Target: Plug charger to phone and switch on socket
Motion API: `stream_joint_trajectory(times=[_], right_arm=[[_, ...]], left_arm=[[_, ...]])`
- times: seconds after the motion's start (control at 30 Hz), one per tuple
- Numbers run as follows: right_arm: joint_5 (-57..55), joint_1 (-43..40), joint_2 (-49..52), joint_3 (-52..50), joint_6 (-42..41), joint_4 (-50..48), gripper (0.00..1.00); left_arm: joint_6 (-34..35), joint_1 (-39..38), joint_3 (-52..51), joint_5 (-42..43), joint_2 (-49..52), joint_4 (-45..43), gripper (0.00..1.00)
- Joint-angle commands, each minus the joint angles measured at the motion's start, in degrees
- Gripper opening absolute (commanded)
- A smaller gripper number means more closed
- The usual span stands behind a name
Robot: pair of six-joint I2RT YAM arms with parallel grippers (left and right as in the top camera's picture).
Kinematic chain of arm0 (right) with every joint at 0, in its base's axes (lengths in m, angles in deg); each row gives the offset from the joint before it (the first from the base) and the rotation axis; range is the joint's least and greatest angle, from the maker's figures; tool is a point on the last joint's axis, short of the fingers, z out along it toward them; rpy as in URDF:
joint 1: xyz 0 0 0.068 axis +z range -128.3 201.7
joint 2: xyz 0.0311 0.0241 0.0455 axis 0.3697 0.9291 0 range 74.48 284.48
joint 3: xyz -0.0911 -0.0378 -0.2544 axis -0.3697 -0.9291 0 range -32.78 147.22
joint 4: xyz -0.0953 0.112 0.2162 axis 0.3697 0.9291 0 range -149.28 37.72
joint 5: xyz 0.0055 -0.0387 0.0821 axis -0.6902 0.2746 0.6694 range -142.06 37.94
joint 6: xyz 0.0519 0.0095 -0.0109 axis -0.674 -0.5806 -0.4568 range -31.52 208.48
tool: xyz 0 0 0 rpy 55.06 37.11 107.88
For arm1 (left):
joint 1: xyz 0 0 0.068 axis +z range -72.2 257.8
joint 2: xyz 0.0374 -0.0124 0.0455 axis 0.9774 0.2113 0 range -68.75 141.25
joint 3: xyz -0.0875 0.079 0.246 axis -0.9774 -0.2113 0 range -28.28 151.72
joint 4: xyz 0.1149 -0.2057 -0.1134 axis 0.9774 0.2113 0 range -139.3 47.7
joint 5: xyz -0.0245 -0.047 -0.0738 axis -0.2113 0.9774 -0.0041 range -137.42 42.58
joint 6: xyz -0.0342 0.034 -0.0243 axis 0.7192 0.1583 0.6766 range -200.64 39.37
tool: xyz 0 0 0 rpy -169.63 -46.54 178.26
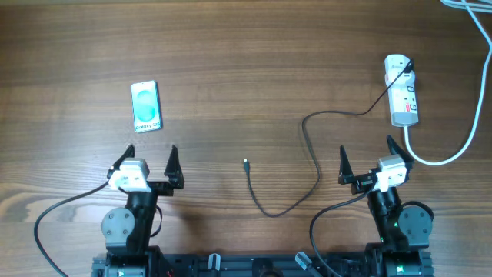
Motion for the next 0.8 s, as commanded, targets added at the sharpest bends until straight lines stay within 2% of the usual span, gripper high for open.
stream_joint_trajectory(times=[0.0,0.03,0.07,0.2,0.23,0.33,0.47,0.7,0.77], right_arm=[[-0.72,0.11,-0.5,-0.07,-0.24,-0.17,1.0],[-0.72,0.11,-0.5,-0.07,-0.26,-0.17,1.0],[-0.72,0.11,-0.5,-0.07,-0.24,-0.17,1.0],[-0.72,0.11,-0.5,-0.07,-0.26,-0.17,1.0],[-0.72,0.11,-0.5,-0.07,-0.26,-0.17,1.0],[-0.72,0.11,-0.5,-0.07,-0.26,-0.17,1.0],[-0.72,0.11,-0.5,-0.07,-0.28,-0.17,1.0],[-0.72,0.11,-0.5,-0.07,-0.24,-0.17,1.0],[-0.72,0.11,-0.5,-0.07,-0.24,-0.17,1.0]], left_arm=[[3.56,0.2,6.1,6.84,0.07,7.08,1.0],[6.88,0.2,11.04,12.35,0.07,11.87,1.0],[7.19,0.2,16.44,15.65,0.07,17.07,1.0],[7.19,0.2,35.17,14.14,3.78,33.86,1.0],[7.19,0.2,41.9,14.56,8.44,39.47,1.0],[7.19,0.2,49.64,20.68,18.88,43.21,1.0],[7.21,0.2,50.69,30.82,33.05,43.76,1.0],[7.23,0.2,50.69,31.54,53.13,43.28,1.0],[7.21,0.2,50.69,34.49,57.94,47.98,1.0]])
